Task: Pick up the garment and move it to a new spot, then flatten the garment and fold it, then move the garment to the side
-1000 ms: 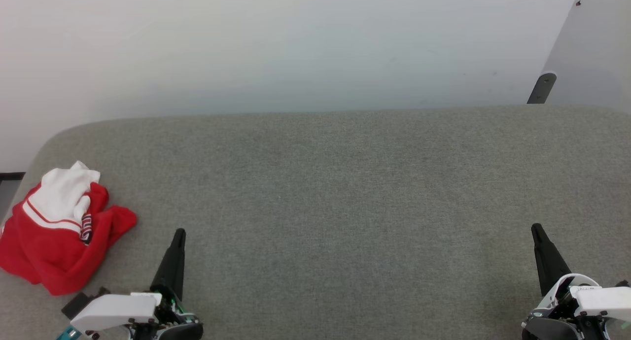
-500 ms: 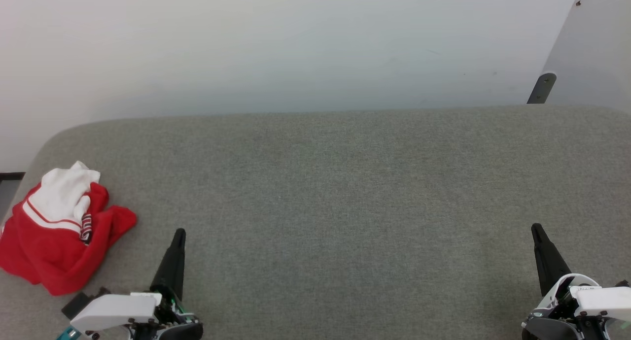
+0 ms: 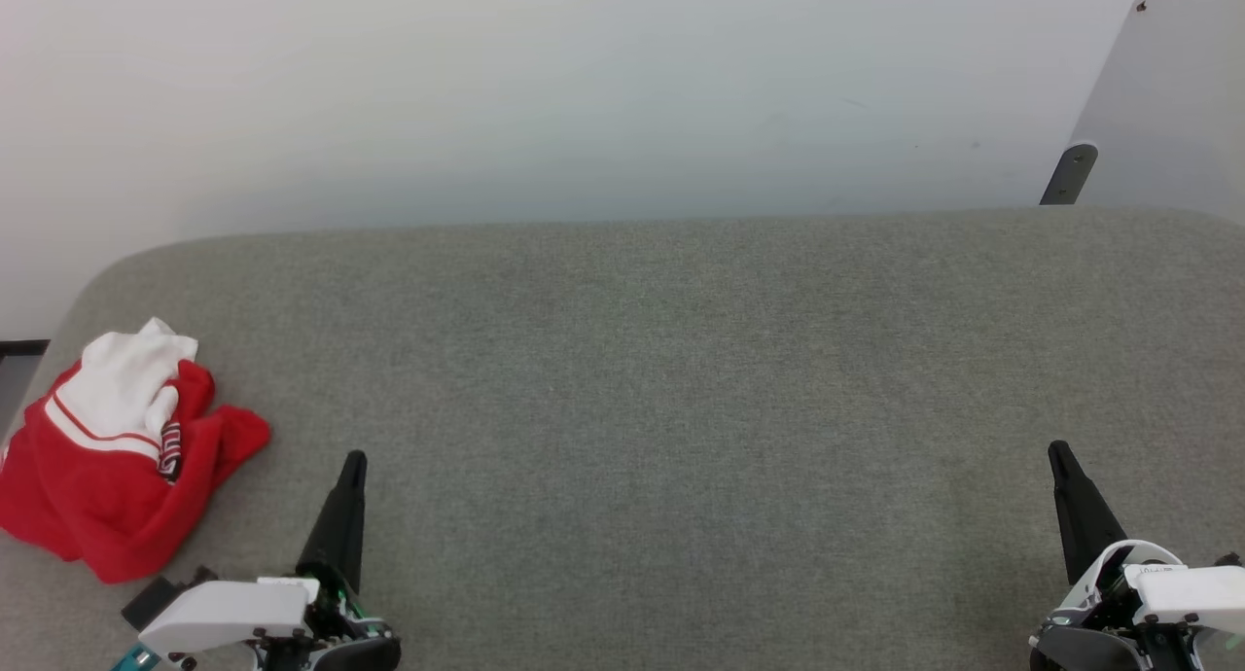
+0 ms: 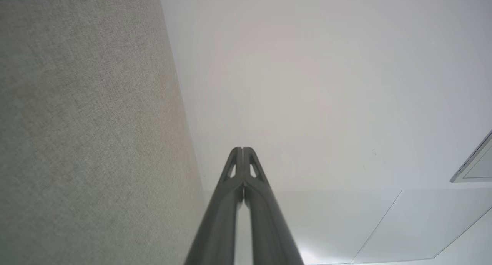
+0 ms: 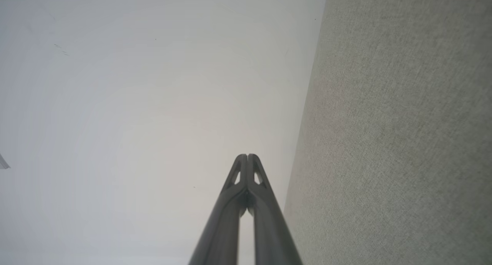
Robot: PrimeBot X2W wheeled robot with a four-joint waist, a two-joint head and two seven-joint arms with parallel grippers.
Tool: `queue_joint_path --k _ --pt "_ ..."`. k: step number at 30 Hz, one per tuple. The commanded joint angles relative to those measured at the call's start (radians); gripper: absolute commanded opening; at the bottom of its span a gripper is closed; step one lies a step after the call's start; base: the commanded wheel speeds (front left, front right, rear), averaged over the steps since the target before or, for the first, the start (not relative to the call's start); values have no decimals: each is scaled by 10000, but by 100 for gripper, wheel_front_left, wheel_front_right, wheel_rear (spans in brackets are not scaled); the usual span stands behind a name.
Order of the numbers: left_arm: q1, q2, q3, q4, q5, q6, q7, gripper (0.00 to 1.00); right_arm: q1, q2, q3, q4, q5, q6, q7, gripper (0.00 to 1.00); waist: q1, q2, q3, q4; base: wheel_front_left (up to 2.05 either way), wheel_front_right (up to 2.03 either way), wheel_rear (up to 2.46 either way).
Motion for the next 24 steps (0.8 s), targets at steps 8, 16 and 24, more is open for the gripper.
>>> queue_joint_path --k 8,16,24 --pt "-97 -12 13 9 18 -39 12 0 -44 36 22 3 -5 8 1 0 -1 -1 0 0 0 0 0" --pt "-97 -12 13 9 18 -39 12 0 -44 36 22 3 -5 8 1 0 -1 -1 0 0 0 0 0" --pt "-97 -12 13 9 18 -39 12 0 -44 36 22 3 -5 6 1 0 -1 -1 0 0 0 0 0"
